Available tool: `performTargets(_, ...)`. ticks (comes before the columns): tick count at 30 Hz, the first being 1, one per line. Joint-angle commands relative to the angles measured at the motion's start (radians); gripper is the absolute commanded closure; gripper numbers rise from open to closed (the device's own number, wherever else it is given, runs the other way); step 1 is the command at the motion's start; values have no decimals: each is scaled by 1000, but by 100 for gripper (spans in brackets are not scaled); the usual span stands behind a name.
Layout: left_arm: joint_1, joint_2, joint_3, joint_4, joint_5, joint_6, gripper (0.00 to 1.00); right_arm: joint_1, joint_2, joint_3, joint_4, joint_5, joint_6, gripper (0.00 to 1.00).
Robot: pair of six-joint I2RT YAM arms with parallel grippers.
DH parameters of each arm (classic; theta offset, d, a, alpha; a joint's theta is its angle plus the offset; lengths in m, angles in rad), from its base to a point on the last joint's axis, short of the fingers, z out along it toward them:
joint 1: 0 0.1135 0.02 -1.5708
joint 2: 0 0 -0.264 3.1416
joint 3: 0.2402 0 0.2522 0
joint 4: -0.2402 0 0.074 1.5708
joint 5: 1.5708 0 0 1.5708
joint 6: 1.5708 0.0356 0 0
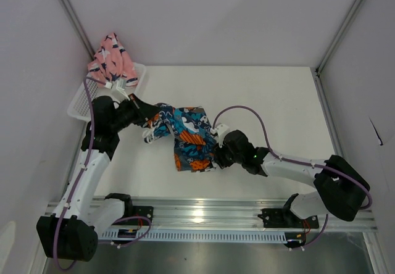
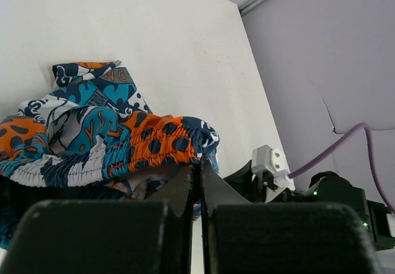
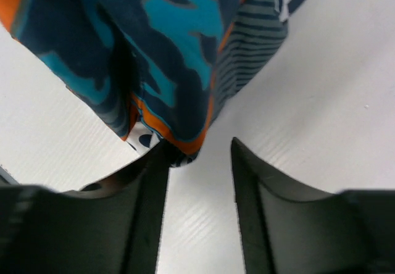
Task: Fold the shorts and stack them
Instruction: Flatten the shorts out
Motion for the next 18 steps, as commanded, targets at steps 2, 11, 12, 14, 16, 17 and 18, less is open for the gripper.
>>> performTargets(2, 17, 2, 54, 22, 49, 15, 100, 29, 43, 89, -3, -5, -8, 66)
performTargets(11, 52, 40, 189, -26, 106, -8, 100, -40, -110, 139, -133, 104, 7, 100)
performTargets(12, 55, 66, 212, -59, 115, -12, 100, -52, -130, 177, -159, 115, -1, 100)
performTargets(14, 66, 94, 310, -86, 121, -20, 100, -72, -141, 223, -231, 150, -24, 100)
performTargets(16, 96, 136, 424, -112, 140, -34, 100, -81, -153, 288, -274, 162, -38, 100)
performTargets(17, 101, 151, 454, -125, 144, -35, 100, -86, -161, 305, -300, 167, -41, 100)
performTargets(18, 106, 169, 518, -141, 149, -38, 100, -89, -169, 320, -310, 175, -44, 100)
